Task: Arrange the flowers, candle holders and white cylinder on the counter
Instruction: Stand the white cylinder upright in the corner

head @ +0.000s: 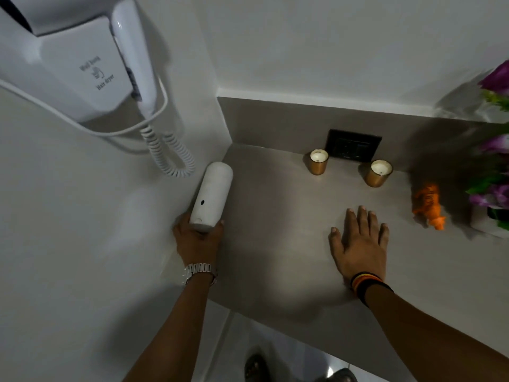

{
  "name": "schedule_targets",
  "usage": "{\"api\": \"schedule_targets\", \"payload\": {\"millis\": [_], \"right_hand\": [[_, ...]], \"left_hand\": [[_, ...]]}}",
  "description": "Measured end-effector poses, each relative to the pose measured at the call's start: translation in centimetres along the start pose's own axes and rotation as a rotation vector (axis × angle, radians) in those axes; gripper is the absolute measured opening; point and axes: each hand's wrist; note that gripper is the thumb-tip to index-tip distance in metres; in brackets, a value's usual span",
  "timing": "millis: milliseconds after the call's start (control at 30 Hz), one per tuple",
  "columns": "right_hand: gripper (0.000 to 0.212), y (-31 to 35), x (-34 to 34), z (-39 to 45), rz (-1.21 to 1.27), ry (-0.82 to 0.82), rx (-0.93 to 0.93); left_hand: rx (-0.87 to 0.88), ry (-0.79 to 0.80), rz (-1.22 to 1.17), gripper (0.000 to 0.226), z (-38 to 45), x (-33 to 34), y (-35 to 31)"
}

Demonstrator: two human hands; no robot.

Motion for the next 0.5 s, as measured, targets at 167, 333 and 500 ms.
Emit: {"api": "schedule_targets", "payload": {"millis": [167, 333, 500], "right_hand": [[0.075, 0.1, -0.2, 0.1, 0.0, 0.005, 0.006], [0.075, 0.0, -0.1, 0.0, -0.001, 0.013, 0.011], [0.075, -0.2, 0.2, 0.2, -0.003, 0.018, 0.01]], "left_hand": [[0.125, -0.11, -0.102, 0.09, 0.3, 1.8, -4.9], [0.318, -0.114, -0.113, 0.084, 2.6, 5.2, -11.2], [0.338, -0.102, -0.121, 0.091, 6.8, 9.3, -14.9]]}}
Point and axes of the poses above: each hand's wrist, its own z-axis towards the middle knuckle, its own x-axis out of the palm, y = z × x, and after that the axes turned 4 degrees about -z, right-handed
